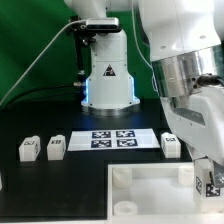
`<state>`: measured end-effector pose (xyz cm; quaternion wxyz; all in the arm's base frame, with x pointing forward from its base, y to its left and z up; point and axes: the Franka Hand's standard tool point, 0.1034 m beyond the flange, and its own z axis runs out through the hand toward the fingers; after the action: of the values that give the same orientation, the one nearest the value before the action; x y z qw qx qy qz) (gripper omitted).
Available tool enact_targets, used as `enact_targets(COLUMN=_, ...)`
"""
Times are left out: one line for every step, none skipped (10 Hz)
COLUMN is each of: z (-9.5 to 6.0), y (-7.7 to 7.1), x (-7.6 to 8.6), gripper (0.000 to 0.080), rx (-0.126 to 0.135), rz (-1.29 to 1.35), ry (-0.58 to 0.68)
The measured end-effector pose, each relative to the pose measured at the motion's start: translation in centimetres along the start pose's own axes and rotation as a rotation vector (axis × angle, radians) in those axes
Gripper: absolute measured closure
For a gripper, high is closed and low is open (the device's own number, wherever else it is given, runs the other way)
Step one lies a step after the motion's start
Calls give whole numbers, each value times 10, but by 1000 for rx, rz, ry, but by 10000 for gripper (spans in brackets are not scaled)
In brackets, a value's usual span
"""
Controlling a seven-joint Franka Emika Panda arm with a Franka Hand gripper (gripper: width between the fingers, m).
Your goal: Assemble one leg
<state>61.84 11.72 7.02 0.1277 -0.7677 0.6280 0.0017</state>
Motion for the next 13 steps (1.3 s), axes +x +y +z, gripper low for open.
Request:
enact_targets(z=0, y=2, x=-2, gripper=180, rx=-40, rz=-201, ry=-5)
enact_targets(z=1, y=3, x=-2, gripper=159, rx=-83, rz=-440, ry=-12)
enact_targets(z=1, y=2, x=-2, gripper=159, rx=-96, rz=-597, ry=-18)
enact_targets(z=1, y=3, x=-1, gripper=151, rx=-97, rz=-698, ry=-23)
enact_targets(z=2, y=3, x=-1, gripper=151, rx=-96, rz=-786, ry=-28)
enact_targets(z=2, y=3, x=-1, gripper=150, rx=-97, rz=-908, ry=-33)
enact_targets(z=1, y=3, x=-3, gripper=150, rx=-127, rz=-1127, ry=-15)
enact_targets(z=2, y=3, x=-3, gripper=150, rx=-144, rz=-1297, ry=-12)
enact_targets(z=1, y=2, x=0, gripper=150, rx=-151, rz=-1433, ry=-14)
enact_targets(z=1, y=2, x=0, gripper=150, rx=-149, rz=-1411, ry=-14)
enact_targets(z=1, y=2, x=0, gripper=267, rx=-150, rz=-1390, ry=-12)
enact_targets(z=1, y=2, x=0, gripper=426, rx=-149, rz=-1378, ry=-12)
enact_targets(z=1, y=2, x=1, gripper=426, rx=-146, rz=-1263, ry=-4)
